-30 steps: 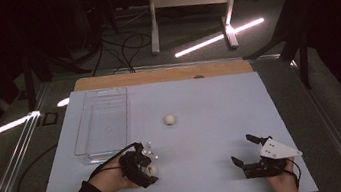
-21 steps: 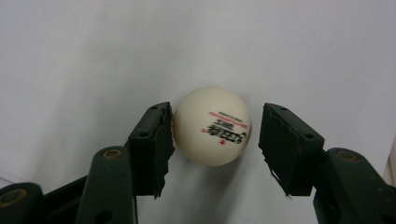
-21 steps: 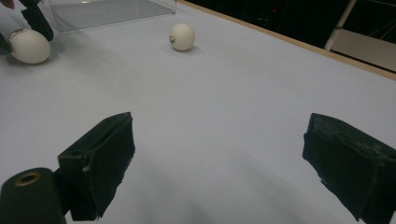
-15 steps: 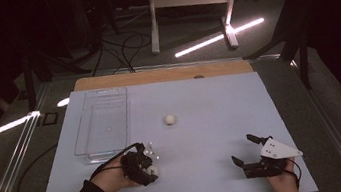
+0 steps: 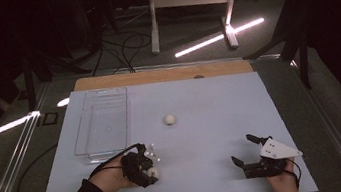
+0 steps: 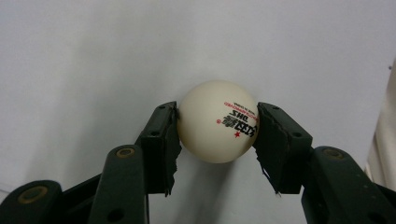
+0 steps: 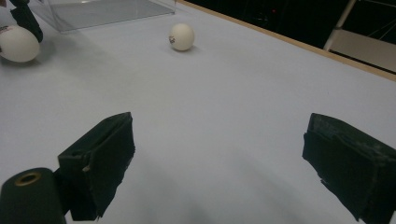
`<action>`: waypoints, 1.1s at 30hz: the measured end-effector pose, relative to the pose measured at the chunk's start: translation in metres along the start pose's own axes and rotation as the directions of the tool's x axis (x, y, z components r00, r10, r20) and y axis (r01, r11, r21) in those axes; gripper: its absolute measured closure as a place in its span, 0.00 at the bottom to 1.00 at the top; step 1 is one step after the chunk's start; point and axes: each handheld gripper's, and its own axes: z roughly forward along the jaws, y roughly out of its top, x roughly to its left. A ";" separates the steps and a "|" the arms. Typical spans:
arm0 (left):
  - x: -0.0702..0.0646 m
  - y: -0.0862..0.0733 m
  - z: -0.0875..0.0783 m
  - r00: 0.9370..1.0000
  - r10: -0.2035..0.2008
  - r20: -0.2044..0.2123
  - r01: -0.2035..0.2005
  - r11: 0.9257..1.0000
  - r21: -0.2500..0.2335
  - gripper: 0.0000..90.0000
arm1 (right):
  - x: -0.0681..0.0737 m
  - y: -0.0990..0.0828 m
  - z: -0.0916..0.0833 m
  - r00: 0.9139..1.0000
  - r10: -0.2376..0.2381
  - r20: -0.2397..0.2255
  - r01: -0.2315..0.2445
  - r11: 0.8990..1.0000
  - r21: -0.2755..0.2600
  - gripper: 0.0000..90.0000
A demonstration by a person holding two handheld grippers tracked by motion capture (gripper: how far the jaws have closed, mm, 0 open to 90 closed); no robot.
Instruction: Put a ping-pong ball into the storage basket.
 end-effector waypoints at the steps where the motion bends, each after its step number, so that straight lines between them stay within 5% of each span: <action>1: 0.000 0.000 -0.001 1.000 0.006 -0.003 -0.006 1.000 0.000 0.58 | 0.000 0.000 0.000 1.000 0.003 -0.002 -0.003 1.000 -0.001 0.10; 33: -0.003 0.001 -0.034 0.994 0.079 0.074 -0.080 0.997 0.008 0.58 | 0.000 0.000 0.000 1.000 0.002 -0.002 -0.002 1.000 0.004 0.10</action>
